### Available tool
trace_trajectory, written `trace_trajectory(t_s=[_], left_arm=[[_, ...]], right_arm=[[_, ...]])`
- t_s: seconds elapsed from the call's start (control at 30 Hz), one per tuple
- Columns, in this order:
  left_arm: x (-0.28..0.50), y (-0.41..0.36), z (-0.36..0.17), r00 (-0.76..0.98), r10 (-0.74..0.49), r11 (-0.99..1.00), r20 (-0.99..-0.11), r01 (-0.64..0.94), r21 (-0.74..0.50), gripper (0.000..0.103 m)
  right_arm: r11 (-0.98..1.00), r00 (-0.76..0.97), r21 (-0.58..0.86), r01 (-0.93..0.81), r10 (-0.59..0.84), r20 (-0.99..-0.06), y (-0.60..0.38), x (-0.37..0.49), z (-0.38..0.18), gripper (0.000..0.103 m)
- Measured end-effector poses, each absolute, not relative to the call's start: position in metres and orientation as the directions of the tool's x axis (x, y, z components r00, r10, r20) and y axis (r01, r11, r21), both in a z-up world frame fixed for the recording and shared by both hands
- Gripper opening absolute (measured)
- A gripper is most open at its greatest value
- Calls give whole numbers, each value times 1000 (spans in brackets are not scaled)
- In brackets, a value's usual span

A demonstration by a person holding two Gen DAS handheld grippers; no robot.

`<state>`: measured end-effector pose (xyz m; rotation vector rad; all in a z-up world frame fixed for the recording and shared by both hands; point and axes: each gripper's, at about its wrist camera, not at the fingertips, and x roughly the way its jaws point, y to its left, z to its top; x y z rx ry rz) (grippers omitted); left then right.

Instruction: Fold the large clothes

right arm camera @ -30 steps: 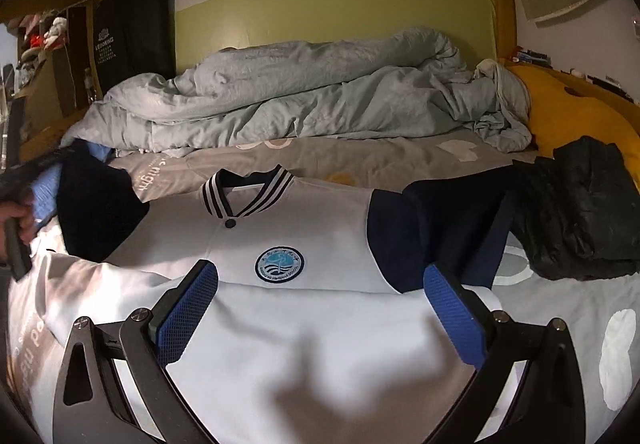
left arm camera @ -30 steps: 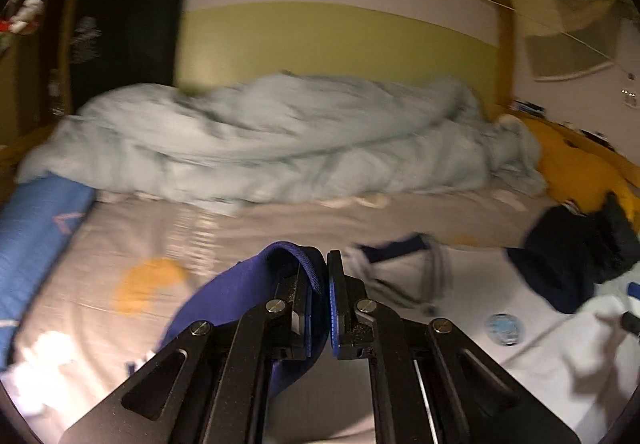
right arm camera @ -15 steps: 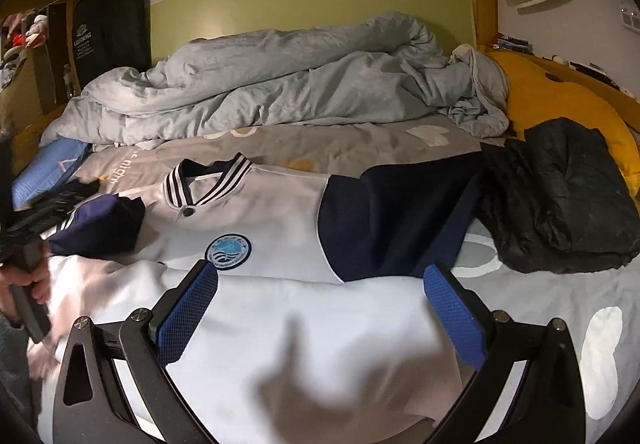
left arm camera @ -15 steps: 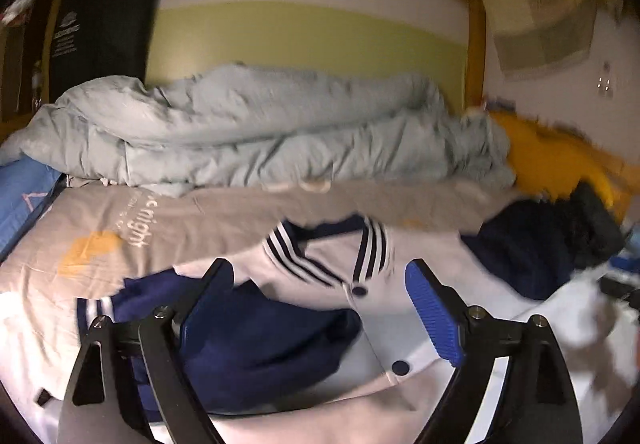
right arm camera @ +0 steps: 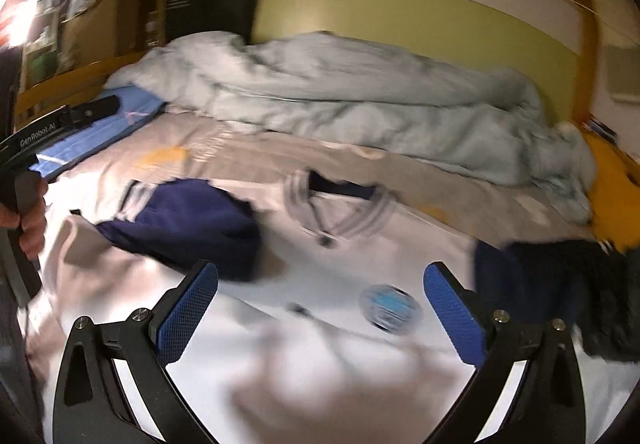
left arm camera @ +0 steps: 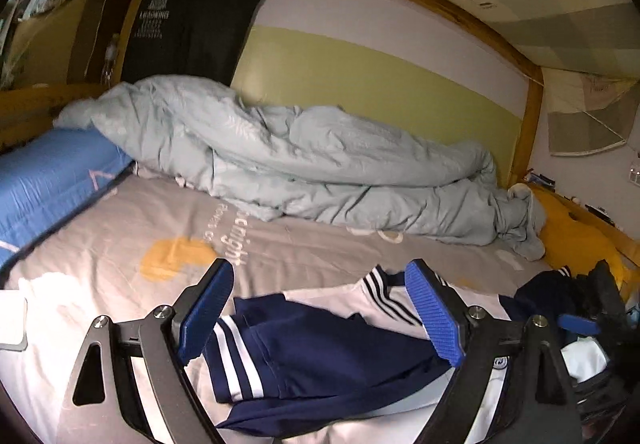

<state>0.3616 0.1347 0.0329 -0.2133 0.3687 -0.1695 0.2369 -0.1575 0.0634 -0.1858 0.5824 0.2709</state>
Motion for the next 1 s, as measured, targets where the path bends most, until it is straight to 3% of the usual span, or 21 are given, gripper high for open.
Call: trace_trajectory(t_s=[0.1,0.17,0.33,0.47,0.83,1.0], left_arm=[[366,139,30,912,-197,964,-359,112,-243,89],[367,145,29,910,-194,960,-365,101,-259,89],[375,176,25,903,-131,962,-410,16,-274,89],[374,219,20,904,-123,934,-410,-35,-357,89],[372,256,13,906,-96,909,-412,-89,-408,89],[370,255,6,910,-74,889,-408,-125,-441,89]], right_arm=[[933,767,-81,-352,238,-596,-117,256,56,96],[920,724,-37,-389,281,-630,-96,269,50,85],[903,667,33,-429,341,-662,-57,291,39,76],[888,629,59,-456,369,-684,-29,301,31,76],[796,447,131,-591,459,-768,67,314,4,76],[848,399,87,-522,334,-854,97,339,-22,78]])
